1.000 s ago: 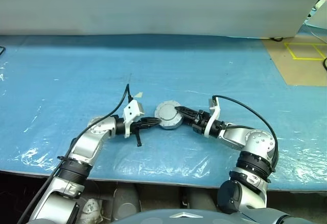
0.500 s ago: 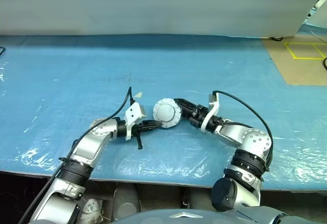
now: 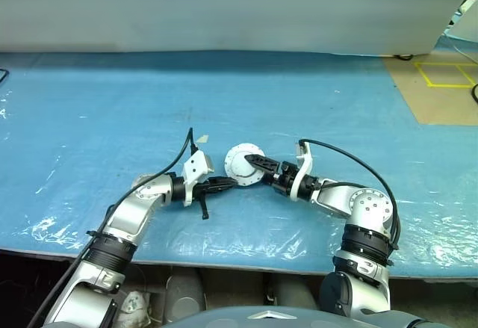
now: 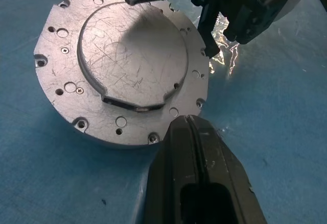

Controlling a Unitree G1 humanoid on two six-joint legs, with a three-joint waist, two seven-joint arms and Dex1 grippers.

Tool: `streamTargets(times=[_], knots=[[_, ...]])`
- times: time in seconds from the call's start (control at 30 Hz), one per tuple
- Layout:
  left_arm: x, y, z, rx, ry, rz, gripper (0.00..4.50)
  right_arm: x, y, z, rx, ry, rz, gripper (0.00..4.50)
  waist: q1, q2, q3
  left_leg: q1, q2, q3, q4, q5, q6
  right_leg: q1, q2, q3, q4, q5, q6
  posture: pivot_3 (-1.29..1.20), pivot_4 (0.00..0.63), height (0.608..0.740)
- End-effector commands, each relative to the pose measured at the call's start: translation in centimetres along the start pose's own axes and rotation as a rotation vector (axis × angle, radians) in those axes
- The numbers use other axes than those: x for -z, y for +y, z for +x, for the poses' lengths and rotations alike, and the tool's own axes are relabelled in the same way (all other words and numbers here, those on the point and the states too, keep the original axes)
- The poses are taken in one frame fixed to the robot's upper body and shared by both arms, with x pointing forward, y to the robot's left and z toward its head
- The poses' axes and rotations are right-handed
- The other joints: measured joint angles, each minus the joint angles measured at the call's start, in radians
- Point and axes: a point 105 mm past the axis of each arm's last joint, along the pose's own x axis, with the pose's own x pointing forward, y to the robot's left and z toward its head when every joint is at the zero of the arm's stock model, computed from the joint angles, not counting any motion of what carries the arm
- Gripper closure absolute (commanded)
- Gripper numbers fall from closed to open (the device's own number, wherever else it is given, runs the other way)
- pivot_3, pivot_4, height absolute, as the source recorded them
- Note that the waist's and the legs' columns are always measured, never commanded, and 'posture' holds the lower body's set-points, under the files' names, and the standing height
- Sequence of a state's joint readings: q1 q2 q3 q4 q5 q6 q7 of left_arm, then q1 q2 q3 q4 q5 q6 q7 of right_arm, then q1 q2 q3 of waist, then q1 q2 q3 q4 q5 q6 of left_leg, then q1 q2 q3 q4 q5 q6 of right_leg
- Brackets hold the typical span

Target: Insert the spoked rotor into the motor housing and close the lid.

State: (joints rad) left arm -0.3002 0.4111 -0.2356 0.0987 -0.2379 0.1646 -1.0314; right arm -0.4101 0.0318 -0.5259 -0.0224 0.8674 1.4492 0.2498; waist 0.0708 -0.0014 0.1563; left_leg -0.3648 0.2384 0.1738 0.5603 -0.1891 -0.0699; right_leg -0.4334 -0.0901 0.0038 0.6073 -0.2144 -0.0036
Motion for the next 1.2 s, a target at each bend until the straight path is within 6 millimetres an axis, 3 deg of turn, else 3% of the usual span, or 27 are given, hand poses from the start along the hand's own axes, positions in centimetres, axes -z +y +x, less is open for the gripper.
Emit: streamTargets(times=[0.03, 0.33, 0.43, 0.57, 0.6, 0.77, 0.9, 1.03, 1.2], knots=[[0.6, 0.0, -0.2, -0.009, 0.025, -0.011, 4.5, -0.8, 1.0, 0.0, -0.046, -0.039, -0.03, 0.14, 0.0, 0.0, 0.0, 0.0, 0.0, 0.0, 0.0, 0.0, 0.0, 0.0, 0.0, 0.0, 0.0, 0.0, 0.0, 0.0, 0.15, 0.74], [0.5, 0.1, -0.2, -0.012, 0.021, -0.007, 4.5, -1.4, 0.3, 0.1, 0.0, -0.082, -0.057, 0.14, 0.0, 0.0, 0.0, 0.0, 0.0, 0.0, 0.0, 0.0, 0.0, 0.0, 0.0, 0.0, 0.0, 0.0, 0.0, 0.0, 0.15, 0.74], [0.4, 0.2, -0.2, -0.014, 0.02, -0.004, 4.5, -1.4, 0.4, 0.1, -0.004, -0.079, -0.06, 0.69, 0.0, 0.0, 0.0, 0.0, 0.0, 0.0, 0.0, 0.0, 0.0, 0.0, 0.0, 0.0, 0.0, 0.0, 0.0, 0.0, 0.15, 0.74], [0.4, 0.2, -0.3, -0.017, 0.019, -0.002, 4.5, -1.6, 0.4, 0.1, -0.003, -0.088, -0.064, 2.09, 0.0, 0.0, 0.0, 0.0, 0.0, 0.0, 0.0, 0.0, 0.0, 0.0, 0.0, 0.0, 0.0, 0.0, 0.0, 0.0, 0.15, 0.74], [0.4, 0.2, -0.3, -0.018, 0.019, -0.002, 4.5, -1.7, 0.4, 0.1, -0.005, -0.092, -0.068, 2.18, 0.0, 0.0, 0.0, 0.0, 0.0, 0.0, 0.0, 0.0, 0.0, 0.0, 0.0, 0.0, 0.0, 0.0, 0.0, 0.0, 0.15, 0.74], [0.3, 0.3, -0.3, -0.022, 0.015, 0.0, 4.5, -1.6, 0.8, 0.2, -0.028, -0.09, -0.068, 2.18, 0.0, 0.0, 0.0, 0.0, 0.0, 0.0, 0.0, 0.0, 0.0, 0.0, 0.0, 0.0, 0.0, 0.0, 0.0, 0.0, 0.15, 0.74], [-1.3, 1.3, -0.8, -0.072, -0.068, -0.047, 4.5, -1.7, 0.9, 0.2, -0.044, -0.102, -0.05, 2.18, 0.0, 0.0, 0.0, 0.0, 0.0, 0.0, 0.0, 0.0, 0.0, 0.0, 0.0, 0.0, 0.0, 0.0, 0.0, 0.0, 0.15, 0.74], [-3.8, 3.0, -2.5, -0.125, -0.2, -0.128, 4.5, -2.8, 1.0, -0.1, -0.054, -0.16, -0.023, 2.18, 0.0, 0.0, 0.0, -0.002, 0.0, 0.0, 0.001, 0.0, 0.0, -0.001, 0.0, 0.0, 0.0, 0.0, 0.0, 0.0, 0.15, 0.74], [-5.0, 4.7, -4.6, -0.197, -0.261, -0.165, 4.5, -3.7, 1.1, -0.2, -0.062, -0.203, -0.006, 2.18, 0.0, 0.0, 0.0, -0.003, 0.0, 0.0, 0.001, 0.0, 0.0, -0.002, 0.0, 0.0, 0.0, 0.0, 0.0, 0.0, 0.15, 0.74]])
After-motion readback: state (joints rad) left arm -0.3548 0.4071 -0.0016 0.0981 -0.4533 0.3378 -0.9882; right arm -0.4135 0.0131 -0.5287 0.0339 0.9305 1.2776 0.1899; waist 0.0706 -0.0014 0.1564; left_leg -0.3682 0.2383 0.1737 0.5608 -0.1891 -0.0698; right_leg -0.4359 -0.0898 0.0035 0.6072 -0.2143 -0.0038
